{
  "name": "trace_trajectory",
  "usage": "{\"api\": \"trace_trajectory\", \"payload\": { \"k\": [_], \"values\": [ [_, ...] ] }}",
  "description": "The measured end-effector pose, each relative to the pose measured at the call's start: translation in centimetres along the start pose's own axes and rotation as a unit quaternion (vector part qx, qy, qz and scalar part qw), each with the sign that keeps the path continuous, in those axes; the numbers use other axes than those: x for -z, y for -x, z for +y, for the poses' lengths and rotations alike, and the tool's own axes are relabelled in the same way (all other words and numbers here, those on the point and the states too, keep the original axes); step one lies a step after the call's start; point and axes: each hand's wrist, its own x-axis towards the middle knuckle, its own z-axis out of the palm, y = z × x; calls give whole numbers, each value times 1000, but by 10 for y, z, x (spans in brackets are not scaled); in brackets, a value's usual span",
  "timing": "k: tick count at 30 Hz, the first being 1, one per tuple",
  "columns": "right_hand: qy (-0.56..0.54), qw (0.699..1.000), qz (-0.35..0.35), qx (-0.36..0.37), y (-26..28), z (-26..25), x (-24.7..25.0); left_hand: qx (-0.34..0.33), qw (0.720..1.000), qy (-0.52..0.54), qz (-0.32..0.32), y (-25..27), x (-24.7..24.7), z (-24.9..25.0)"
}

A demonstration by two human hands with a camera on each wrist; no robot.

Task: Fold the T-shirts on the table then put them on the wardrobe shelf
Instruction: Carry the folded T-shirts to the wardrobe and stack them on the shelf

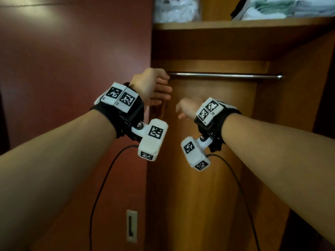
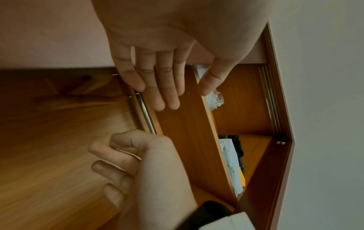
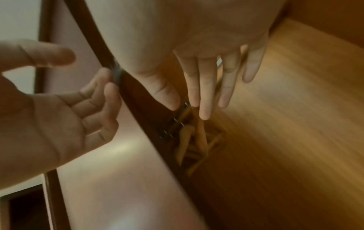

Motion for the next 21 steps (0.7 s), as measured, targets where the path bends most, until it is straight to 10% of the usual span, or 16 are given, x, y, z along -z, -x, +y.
{"api": "trace_trajectory", "payload": {
  "k": [21],
  "values": [
    [27,984,-64,-165,69,142,-227,342,916,-106,-182,46,124,-268]
  ]
}}
